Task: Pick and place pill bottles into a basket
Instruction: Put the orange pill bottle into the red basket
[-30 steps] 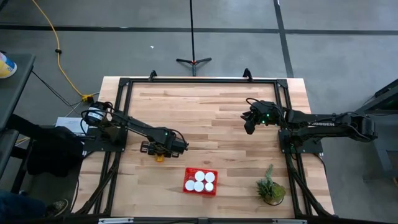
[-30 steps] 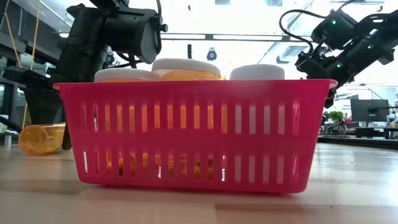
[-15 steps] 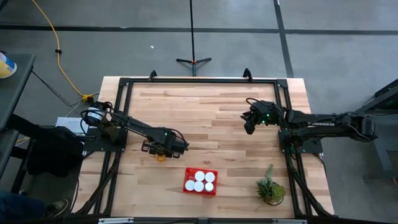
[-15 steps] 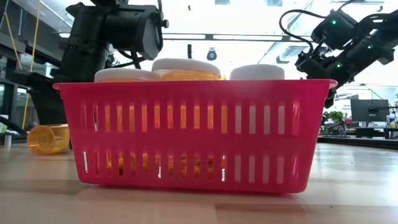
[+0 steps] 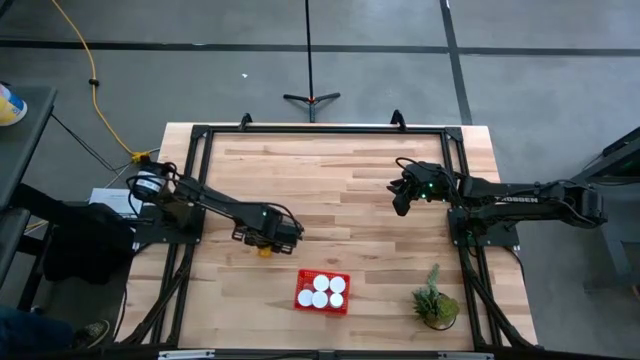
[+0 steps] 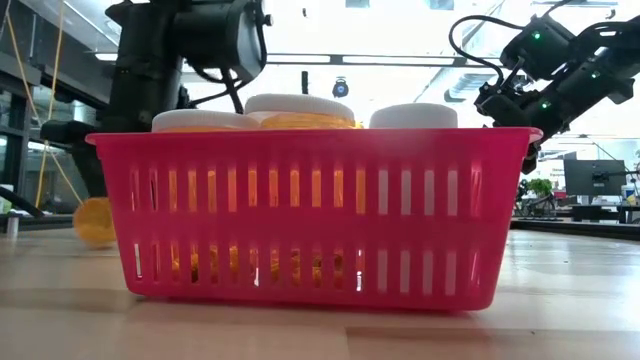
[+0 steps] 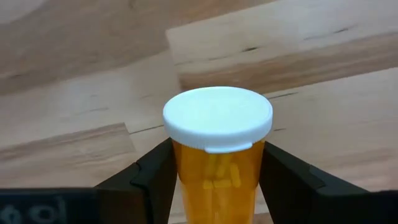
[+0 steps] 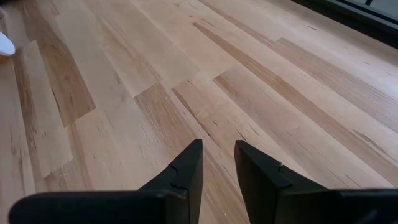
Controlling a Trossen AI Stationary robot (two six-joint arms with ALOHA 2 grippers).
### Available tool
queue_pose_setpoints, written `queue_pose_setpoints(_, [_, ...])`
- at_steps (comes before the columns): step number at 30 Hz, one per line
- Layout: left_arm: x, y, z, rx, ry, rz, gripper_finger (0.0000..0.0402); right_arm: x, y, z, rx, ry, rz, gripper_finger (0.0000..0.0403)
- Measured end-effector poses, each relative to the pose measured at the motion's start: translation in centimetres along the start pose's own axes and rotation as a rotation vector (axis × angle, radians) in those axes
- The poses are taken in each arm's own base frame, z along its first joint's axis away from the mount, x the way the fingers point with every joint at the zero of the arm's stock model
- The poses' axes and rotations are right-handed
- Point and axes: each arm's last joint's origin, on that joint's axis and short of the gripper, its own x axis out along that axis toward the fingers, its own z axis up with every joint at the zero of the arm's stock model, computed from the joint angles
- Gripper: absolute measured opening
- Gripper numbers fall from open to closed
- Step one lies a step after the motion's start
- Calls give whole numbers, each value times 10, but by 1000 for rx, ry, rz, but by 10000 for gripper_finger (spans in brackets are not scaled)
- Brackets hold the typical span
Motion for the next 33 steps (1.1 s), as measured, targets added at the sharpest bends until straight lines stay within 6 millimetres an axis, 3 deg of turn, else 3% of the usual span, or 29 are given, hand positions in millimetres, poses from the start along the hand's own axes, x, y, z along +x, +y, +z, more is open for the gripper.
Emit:
queue_pose_setpoints(10, [-12, -3, 1, 83, -35, -101, 234, 0, 1, 0, 18, 7, 24, 84])
queue_pose_setpoints(25, [-15, -15, -1, 436, -29, -236, 234, 0, 2, 1, 322, 13, 53, 84])
queue_pose_setpoints(33, [-34, -10, -1, 629, -75, -309, 234, 0, 2, 3, 493, -5, 66, 84])
